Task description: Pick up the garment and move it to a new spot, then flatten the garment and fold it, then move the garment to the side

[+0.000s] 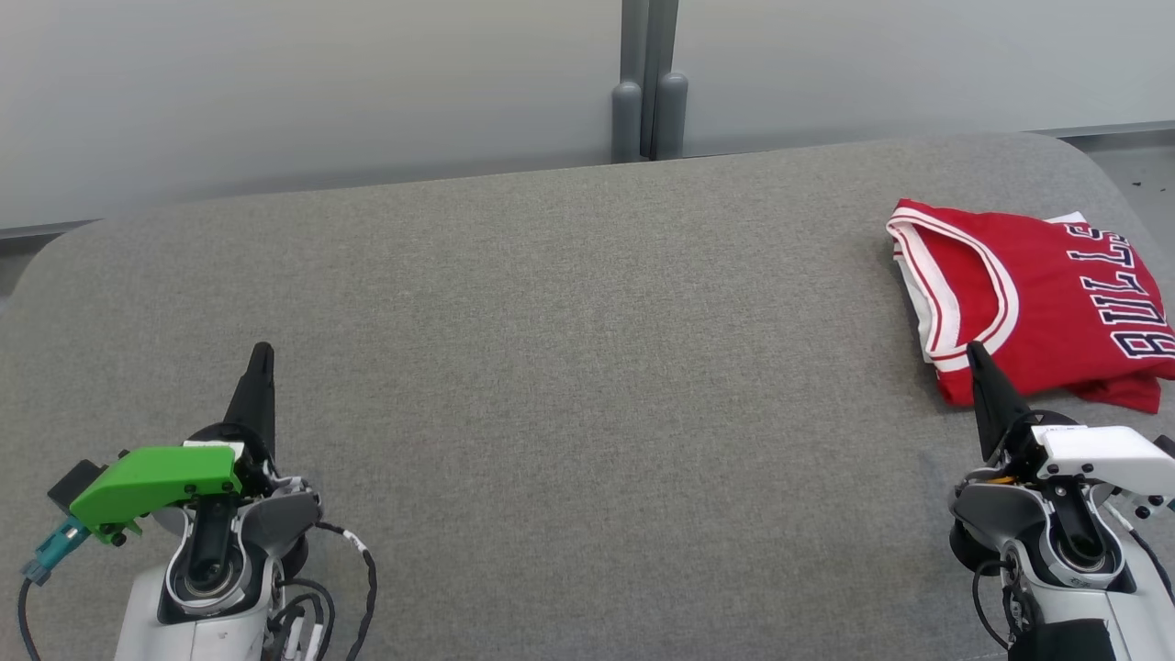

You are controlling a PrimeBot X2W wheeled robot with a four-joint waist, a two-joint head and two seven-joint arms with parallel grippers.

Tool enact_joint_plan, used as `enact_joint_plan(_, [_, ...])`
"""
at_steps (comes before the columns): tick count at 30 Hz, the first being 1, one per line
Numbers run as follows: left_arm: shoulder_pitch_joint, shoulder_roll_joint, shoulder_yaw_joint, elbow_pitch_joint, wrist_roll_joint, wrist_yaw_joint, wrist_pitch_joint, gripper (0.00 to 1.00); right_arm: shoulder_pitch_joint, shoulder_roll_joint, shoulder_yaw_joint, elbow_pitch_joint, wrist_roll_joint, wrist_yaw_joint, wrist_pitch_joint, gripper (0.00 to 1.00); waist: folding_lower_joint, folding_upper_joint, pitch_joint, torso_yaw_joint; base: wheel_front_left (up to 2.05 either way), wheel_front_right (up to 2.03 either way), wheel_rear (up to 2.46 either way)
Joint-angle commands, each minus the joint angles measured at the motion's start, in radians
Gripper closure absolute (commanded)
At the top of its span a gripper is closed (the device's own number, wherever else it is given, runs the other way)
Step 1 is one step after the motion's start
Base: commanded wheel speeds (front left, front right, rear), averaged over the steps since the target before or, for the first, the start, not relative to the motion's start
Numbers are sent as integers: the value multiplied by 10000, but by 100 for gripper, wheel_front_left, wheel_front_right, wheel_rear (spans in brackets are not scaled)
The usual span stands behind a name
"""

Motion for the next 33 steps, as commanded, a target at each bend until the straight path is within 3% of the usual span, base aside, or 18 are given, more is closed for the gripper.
enact_joint_plan(1, [-126, -2, 23, 33, -5, -83, 24, 100, -68, -51, -12, 29, 33, 7, 21, 100, -1, 0, -1, 1, 0, 0, 0])
enact_joint_plan(33, [-126, -1, 24, 34, -4, -83, 24, 100, -65, -52, -11, 27, 35, 7, 20, 100, -1, 0, -1, 1, 0, 0, 0])
